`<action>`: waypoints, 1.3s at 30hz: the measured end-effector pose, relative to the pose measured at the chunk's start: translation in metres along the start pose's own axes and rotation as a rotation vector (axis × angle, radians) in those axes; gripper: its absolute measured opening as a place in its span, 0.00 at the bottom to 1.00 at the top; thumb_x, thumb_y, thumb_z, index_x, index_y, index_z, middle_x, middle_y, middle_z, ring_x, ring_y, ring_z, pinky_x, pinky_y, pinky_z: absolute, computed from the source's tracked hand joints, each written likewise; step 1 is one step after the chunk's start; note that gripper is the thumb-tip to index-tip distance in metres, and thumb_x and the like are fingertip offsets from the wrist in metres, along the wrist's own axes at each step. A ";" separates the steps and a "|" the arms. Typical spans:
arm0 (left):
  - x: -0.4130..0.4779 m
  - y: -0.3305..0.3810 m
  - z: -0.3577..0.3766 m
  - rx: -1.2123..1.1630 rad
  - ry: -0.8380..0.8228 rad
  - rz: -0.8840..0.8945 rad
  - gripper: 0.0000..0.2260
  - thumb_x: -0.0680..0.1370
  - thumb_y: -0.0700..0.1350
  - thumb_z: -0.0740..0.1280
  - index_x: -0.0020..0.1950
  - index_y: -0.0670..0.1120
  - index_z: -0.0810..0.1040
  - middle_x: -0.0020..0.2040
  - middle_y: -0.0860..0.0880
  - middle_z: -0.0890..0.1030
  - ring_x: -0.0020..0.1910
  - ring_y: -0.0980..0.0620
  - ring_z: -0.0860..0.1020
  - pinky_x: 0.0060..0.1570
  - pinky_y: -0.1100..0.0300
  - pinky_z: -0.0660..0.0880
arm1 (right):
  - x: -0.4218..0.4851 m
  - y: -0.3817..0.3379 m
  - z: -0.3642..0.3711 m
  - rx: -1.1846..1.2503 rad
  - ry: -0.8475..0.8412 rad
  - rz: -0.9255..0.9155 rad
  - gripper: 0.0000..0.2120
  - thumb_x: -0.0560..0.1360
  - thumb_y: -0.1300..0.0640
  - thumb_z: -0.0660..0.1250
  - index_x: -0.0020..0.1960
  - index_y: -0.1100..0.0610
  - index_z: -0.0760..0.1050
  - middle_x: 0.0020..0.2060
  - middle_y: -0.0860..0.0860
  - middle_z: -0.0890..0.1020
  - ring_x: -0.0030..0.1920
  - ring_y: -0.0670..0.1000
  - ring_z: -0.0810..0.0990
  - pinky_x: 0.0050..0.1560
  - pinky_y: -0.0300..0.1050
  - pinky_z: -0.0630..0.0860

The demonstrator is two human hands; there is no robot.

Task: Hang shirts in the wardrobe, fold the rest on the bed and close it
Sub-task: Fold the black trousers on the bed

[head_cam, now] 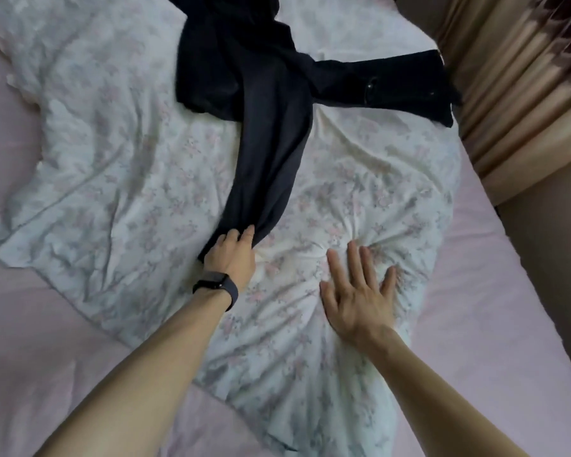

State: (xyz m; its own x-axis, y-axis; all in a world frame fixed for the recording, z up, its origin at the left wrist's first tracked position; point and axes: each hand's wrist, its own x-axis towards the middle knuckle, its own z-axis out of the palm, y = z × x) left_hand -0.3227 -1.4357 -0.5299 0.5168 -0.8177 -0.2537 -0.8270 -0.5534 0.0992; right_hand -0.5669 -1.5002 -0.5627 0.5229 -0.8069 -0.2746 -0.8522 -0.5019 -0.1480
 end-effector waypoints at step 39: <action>-0.268 0.064 -0.224 -1.444 -0.607 -0.333 0.13 0.79 0.39 0.65 0.63 0.46 0.81 0.53 0.47 0.83 0.47 0.49 0.81 0.38 0.61 0.75 | -0.384 -0.081 -0.241 0.938 -0.242 0.344 0.19 0.72 0.72 0.62 0.39 0.49 0.81 0.32 0.36 0.79 0.35 0.36 0.76 0.40 0.31 0.71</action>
State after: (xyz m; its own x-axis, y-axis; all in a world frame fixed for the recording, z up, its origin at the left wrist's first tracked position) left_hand -0.4648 -1.2877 -0.2397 0.1710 -0.6496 -0.7408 0.3738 -0.6529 0.6588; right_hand -0.6944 -1.2244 -0.2166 0.3184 -0.7248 -0.6110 -0.6805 0.2740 -0.6796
